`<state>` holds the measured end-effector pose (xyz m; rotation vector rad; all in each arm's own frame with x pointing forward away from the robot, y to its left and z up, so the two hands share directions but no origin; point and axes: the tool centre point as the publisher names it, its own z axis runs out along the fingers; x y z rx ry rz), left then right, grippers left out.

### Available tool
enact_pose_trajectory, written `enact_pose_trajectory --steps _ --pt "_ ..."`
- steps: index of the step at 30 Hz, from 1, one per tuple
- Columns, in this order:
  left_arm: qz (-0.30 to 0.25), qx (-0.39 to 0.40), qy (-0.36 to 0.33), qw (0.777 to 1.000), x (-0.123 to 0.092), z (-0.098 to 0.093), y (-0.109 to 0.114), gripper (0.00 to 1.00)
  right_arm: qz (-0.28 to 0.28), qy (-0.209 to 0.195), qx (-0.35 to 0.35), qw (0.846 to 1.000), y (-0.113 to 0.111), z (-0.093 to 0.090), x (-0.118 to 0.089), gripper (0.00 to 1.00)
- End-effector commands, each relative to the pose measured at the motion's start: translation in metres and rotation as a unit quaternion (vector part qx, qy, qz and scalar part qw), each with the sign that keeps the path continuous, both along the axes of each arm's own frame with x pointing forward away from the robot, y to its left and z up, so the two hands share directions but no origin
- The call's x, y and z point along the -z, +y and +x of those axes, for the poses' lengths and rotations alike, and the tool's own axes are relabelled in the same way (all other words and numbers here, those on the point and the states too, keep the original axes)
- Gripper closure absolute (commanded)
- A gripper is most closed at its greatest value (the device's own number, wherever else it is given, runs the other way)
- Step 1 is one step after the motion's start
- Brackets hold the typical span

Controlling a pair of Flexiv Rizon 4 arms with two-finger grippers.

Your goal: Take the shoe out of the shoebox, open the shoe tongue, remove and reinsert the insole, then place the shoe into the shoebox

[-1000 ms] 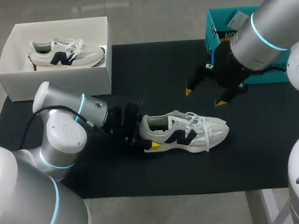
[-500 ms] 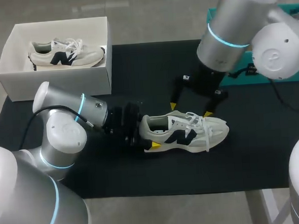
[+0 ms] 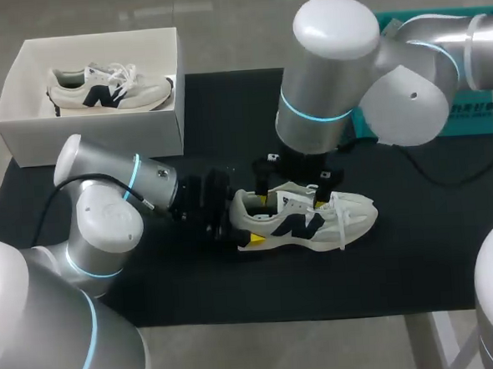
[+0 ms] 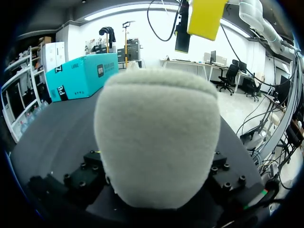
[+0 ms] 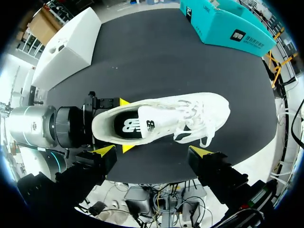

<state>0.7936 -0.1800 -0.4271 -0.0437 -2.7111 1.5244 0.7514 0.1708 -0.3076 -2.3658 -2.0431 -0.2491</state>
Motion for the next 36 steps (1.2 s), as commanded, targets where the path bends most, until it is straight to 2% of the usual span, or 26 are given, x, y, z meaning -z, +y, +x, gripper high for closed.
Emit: enact_pose_trajectory --steps 1,15,18,23,25,31,36 --pt "0.002 0.0 0.0 1.0 0.0 0.0 -0.001 1.0 0.023 0.024 -0.001 0.999 -0.003 0.009 0.0 0.0" --pt "0.002 0.0 0.0 1.0 0.0 0.0 -0.001 1.0 0.023 0.024 -0.001 0.999 -0.003 0.009 0.0 0.0" --pt "0.002 0.0 0.0 1.0 0.0 0.0 -0.001 1.0 -0.024 0.007 0.005 1.0 -0.006 0.014 0.007 0.0" --pt "0.002 0.0 0.0 1.0 0.0 0.0 -0.001 1.0 -0.071 -0.02 0.0 0.997 -0.014 0.021 0.016 0.0" --pt "0.002 0.0 0.0 1.0 0.0 0.0 -0.001 1.0 -0.071 -0.027 -0.002 0.997 -0.015 0.023 0.019 0.0" --pt "0.002 0.0 0.0 1.0 0.0 0.0 -0.001 1.0 -0.075 -0.025 -0.017 0.997 -0.011 0.026 0.027 0.0" --pt "0.002 0.0 0.0 1.0 0.0 0.0 -0.001 1.0 -0.104 -0.01 -0.02 0.994 -0.014 0.028 0.038 0.0"
